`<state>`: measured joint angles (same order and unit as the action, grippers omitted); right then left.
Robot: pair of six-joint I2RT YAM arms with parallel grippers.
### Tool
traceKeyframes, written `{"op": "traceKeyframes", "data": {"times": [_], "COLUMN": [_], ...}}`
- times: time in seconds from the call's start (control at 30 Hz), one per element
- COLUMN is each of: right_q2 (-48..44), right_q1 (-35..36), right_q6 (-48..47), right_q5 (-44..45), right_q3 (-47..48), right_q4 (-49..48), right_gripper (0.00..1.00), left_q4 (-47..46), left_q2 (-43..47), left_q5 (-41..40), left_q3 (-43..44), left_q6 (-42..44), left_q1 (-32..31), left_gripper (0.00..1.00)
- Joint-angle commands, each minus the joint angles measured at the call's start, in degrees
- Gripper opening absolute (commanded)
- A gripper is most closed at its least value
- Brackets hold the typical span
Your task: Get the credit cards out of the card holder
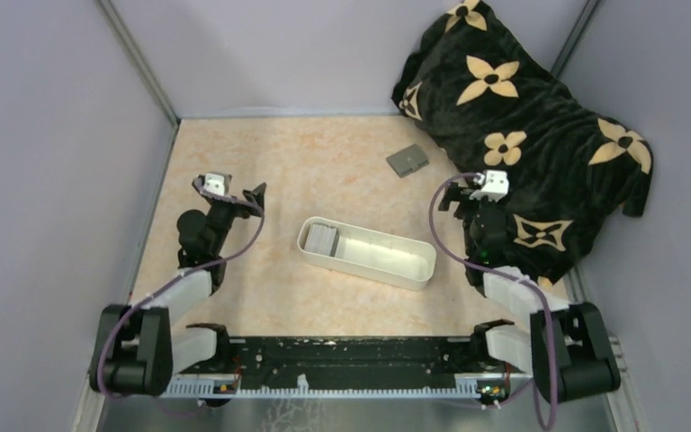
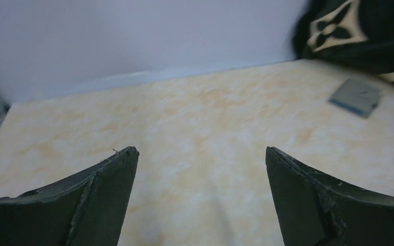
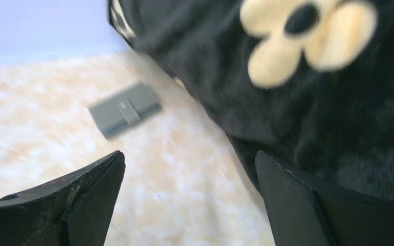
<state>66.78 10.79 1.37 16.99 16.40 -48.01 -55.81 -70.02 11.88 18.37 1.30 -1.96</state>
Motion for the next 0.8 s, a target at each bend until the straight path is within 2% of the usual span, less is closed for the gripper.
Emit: {"op": "traceKeyframes", "data": {"times": [0.0, 0.07, 0.1, 0.17, 0.2, 0.27, 0.4, 0.53, 0.6, 0.67, 0.7, 0.73, 0.77], "right_q2": [-7.5, -7.6, -7.6, -8.4, -9.3, -11.7, -15.1, -13.5, -11.4, -9.8, -9.2, -8.4, -7.5], "right_q1": [0.2, 0.6, 2.1, 5.2, 6.6, 8.9, 13.1, 14.4, 16.8, 20.4, 21.9, 23.2, 24.6], "right_q6": [11.9, 12.4, 12.0, 10.6, 9.7, 7.1, 2.3, -0.4, -2.1, -4.2, -5.7, -6.6, -7.0], "right_q5": [-9.1, -16.7, -17.2, -12.5, -10.2, -7.2, -3.3, -3.2, -0.7, 3.0, 3.2, 3.2, 3.8], "right_q3": [8.9, 14.6, 17.4, 21.8, 23.4, 26.2, 31.5, 36.2, 38.0, 38.6, 38.7, 38.8, 39.2], "right_q4": [16.8, 25.2, 31.2, 39.4, 42.7, 47.6, 57.4, 65.5, 68.1, 68.6, 68.5, 68.5, 68.8], "right_gripper": [0.99, 0.99, 0.99, 0.99, 0.99, 0.99, 0.99, 0.99, 0.99, 0.97, 0.92, 0.80, 0.61], "left_q4": [7.5, 11.4, 15.6, 27.8, 33.6, 39.9, 47.2, 53.7, 56.3, 57.2, 57.2, 57.2, 57.2], "left_q2": [7.9, 10.2, 11.2, 12.1, 12.0, 12.0, 14.3, 14.5, 14.2, 14.7, 15.0, 15.3, 15.5], "left_q5": [-4.4, -8.4, -10.7, -12.0, -11.3, -11.8, -11.8, -7.0, -6.6, -7.3, -7.6, -7.8, -7.8], "left_q3": [2.0, 4.1, 6.6, 12.3, 15.2, 17.9, 18.7, 20.0, 20.2, 19.6, 19.3, 19.1, 19.3], "left_q6": [-4.4, -6.6, -12.1, -19.9, -20.7, -19.9, -20.4, -20.1, -19.8, -19.9, -20.0, -20.2, -20.2], "left_q1": [-11.2, -17.2, -19.4, -21.8, -22.6, -24.9, -25.4, -25.5, -25.9, -26.2, -26.4, -26.5, -26.6], "left_gripper": [0.99, 0.99, 0.99, 0.99, 0.99, 0.99, 0.99, 0.99, 0.97, 0.89, 0.85, 0.82, 0.79]}}
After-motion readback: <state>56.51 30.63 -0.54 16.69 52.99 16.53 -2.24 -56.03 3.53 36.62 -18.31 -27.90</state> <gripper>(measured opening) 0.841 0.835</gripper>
